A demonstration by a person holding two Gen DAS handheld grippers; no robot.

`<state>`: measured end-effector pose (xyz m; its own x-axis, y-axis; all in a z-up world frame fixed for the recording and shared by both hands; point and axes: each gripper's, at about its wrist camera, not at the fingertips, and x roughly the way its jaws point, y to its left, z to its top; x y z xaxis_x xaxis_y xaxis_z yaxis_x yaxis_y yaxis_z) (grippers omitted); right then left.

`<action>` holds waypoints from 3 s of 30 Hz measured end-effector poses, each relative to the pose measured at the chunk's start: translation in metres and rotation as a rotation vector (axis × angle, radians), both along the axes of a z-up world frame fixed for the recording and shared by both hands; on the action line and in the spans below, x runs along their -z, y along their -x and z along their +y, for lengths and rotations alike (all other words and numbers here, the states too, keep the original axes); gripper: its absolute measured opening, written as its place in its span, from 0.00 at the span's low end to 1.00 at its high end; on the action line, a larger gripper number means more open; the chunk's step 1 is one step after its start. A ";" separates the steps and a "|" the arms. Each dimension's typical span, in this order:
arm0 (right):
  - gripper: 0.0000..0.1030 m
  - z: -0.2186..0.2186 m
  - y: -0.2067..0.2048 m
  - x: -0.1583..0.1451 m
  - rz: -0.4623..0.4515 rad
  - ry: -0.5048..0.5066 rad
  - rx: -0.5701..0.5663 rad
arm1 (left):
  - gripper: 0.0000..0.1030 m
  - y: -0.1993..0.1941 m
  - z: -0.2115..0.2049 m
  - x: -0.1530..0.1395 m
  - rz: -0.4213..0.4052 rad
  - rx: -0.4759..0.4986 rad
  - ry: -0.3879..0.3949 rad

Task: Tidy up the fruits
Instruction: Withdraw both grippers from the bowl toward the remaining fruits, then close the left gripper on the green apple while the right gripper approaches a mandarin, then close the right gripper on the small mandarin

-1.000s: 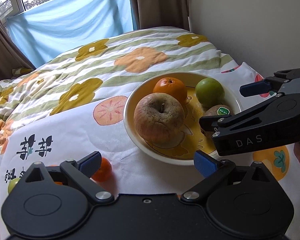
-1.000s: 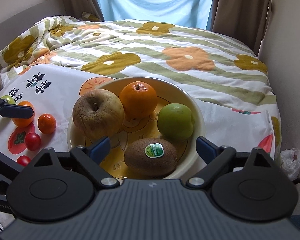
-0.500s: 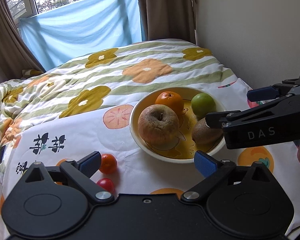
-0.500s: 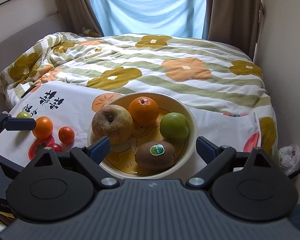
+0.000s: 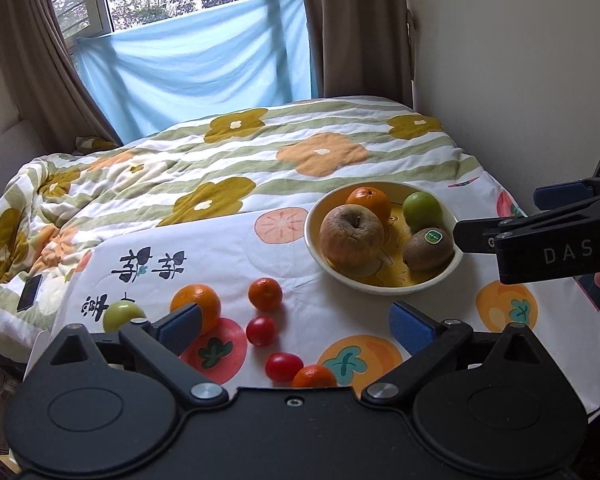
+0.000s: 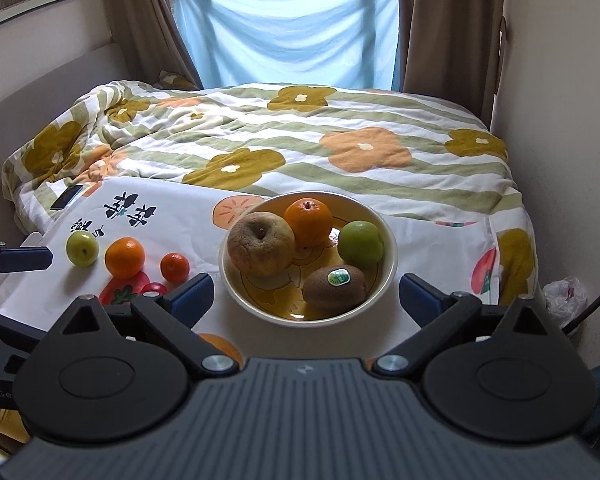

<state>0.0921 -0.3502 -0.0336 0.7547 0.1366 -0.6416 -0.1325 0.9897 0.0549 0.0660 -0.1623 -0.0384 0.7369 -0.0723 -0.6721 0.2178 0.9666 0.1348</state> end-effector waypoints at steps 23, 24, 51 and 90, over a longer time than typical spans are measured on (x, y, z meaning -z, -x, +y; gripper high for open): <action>1.00 0.124 0.041 0.049 0.072 -0.060 0.136 | 0.98 -0.007 0.142 0.037 0.017 0.006 -0.035; 1.00 0.130 0.041 0.054 0.076 -0.061 0.141 | 0.98 -0.011 0.149 0.040 0.017 0.003 -0.035; 0.82 0.181 0.018 0.118 0.133 -0.001 0.279 | 0.80 -0.114 0.204 0.100 0.071 0.053 0.026; 0.52 0.178 0.002 0.125 0.147 0.003 0.269 | 0.58 -0.087 0.197 0.102 0.070 0.111 0.001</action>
